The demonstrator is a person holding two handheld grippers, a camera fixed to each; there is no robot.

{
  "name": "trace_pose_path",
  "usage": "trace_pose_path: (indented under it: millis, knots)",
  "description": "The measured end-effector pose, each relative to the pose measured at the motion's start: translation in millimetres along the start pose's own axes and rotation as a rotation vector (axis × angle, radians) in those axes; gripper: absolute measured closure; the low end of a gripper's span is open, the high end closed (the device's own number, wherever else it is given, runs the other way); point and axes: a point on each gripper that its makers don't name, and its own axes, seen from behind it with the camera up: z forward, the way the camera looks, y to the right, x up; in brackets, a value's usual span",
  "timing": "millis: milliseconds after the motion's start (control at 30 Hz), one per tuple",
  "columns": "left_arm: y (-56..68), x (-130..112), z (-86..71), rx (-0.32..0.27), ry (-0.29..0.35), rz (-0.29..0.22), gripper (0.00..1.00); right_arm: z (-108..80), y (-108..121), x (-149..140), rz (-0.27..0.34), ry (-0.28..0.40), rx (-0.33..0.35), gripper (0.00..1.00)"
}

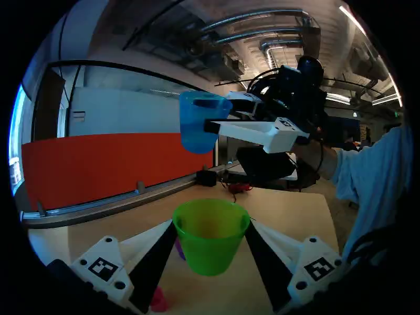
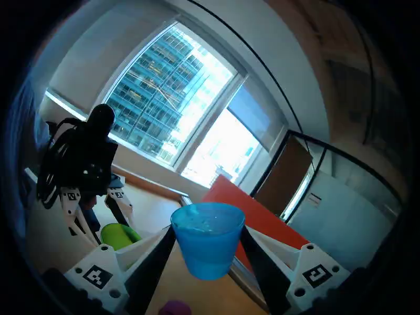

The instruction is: Pour water

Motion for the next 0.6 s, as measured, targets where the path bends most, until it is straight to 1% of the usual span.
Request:
trace_pose_path:
  millis: [233, 600]
  knots:
    - [0.9, 0.5, 1.6, -0.002, 0.002, -0.005, 0.13, 4.4, 7.2, -0.4, -0.062, -0.015, -0.010, 0.11]
    - [-0.3, 2.3, 4.9, -0.006, 0.010, -0.018, 0.13, 10.6, 14.4, 7.1, -0.185, -0.026, -0.021, 0.11]
